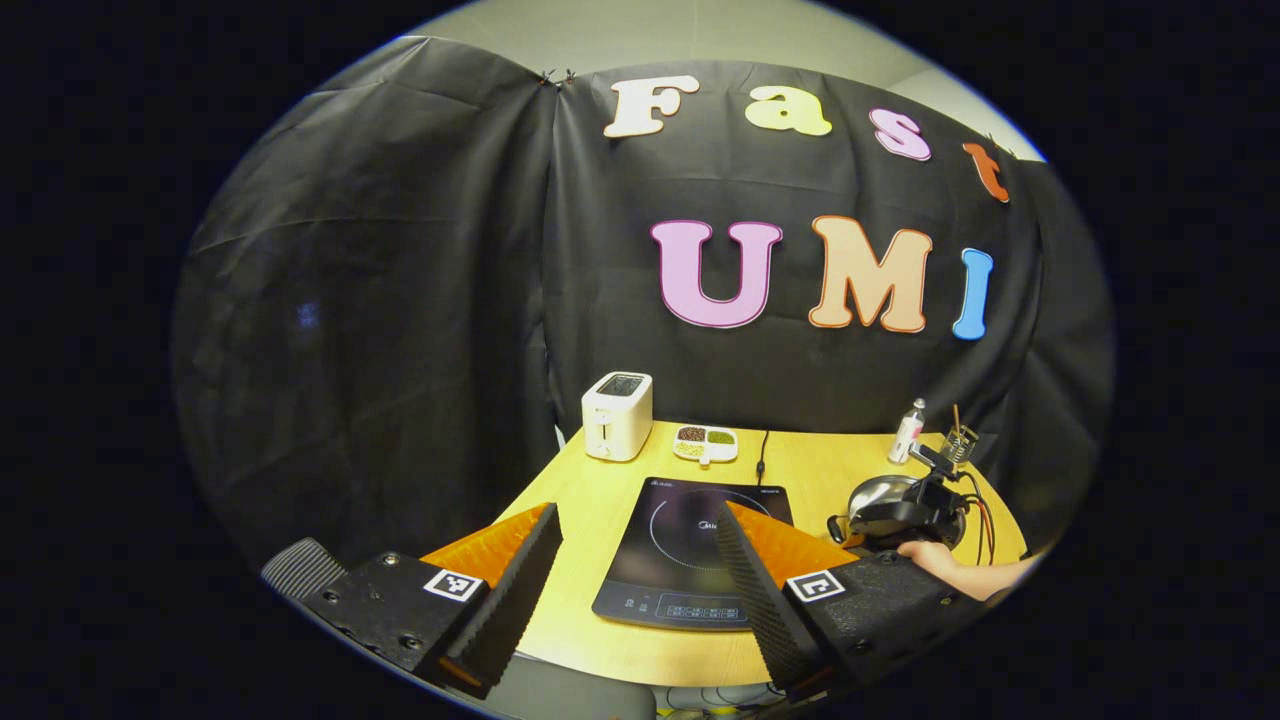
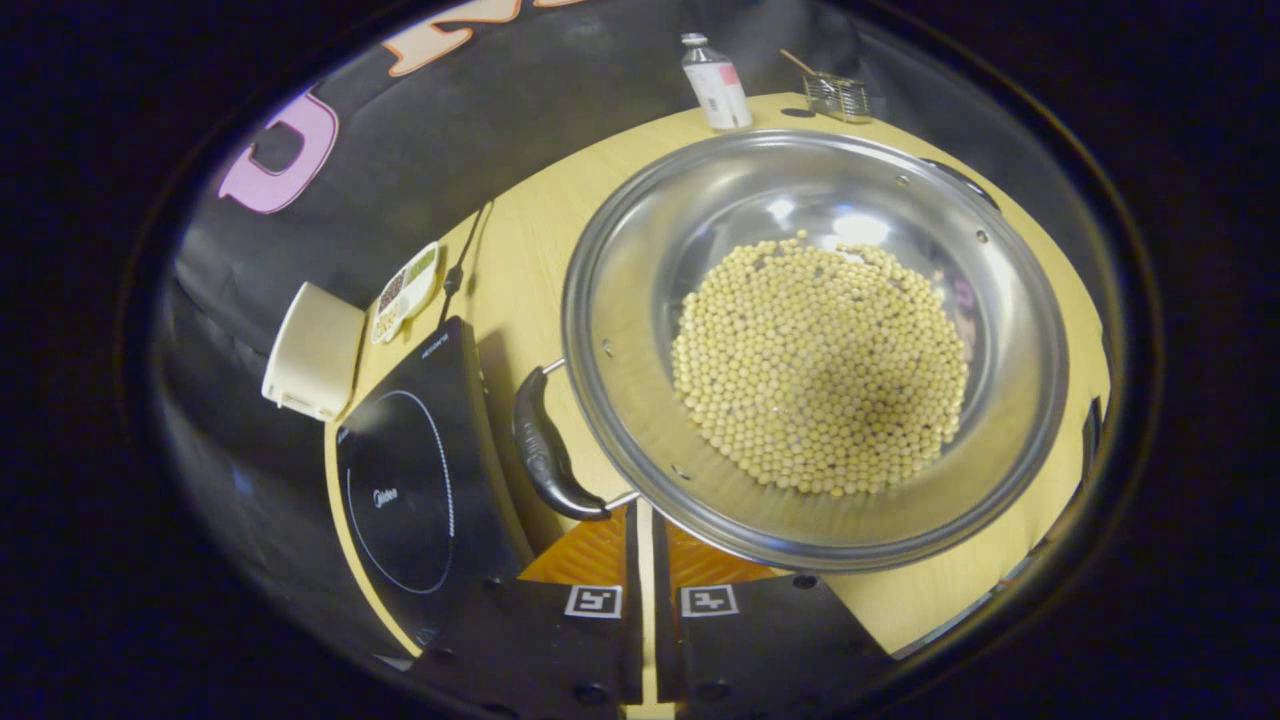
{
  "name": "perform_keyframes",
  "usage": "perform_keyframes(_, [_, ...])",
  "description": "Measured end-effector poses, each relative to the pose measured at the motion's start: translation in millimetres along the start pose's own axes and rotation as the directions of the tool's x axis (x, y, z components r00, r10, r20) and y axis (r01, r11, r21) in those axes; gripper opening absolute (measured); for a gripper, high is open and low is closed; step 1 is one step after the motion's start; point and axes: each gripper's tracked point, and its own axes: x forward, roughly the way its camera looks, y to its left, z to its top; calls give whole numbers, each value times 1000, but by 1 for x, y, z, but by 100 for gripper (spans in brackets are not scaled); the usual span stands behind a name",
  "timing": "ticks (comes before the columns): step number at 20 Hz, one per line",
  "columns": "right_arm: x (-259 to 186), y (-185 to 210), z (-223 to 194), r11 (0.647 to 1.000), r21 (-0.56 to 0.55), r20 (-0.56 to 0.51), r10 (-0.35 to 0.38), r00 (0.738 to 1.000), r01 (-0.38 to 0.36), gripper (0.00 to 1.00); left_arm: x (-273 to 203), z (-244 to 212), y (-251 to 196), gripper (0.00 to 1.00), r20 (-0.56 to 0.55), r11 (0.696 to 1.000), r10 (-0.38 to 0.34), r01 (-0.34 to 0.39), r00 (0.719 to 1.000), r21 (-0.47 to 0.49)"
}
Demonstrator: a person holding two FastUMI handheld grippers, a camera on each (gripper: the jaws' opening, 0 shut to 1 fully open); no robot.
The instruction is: First push the handle of the pot to place it horizontally, then grasp the pot with both hands and set it on the induction cooktop.
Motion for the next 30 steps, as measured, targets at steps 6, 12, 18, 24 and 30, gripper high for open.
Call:
perform_keyframes(6, [6, 16, 3, 1000, -6, -2, 7, 1000, -7, 7, 12, -4, -3, 95, -30, 1000, -15, 15, 999, 9])
perform_keyframes(12, [-34, 4, -3, 993, -103, 28, 61, 998, -58, 0, 27, -4, -32, 91, -53, 993, -113, 114, 992, 22])
perform_keyframes(18, [-94, -45, 23, 987, -129, 96, 104, 990, -92, 0, 39, -11, -85, 95, -85, 963, -268, 269, 960, -3])
perform_keyframes(24, [-129, -110, 55, 984, -133, 110, 131, 985, -117, 40, 57, -23, -132, 95, -135, 942, -332, 334, 933, -7])
perform_keyframes(30, [-138, -167, 98, 971, -206, 58, 135, 989, -120, 82, 83, -41, -188, 96, -238, 926, -377, 374, 895, -62])
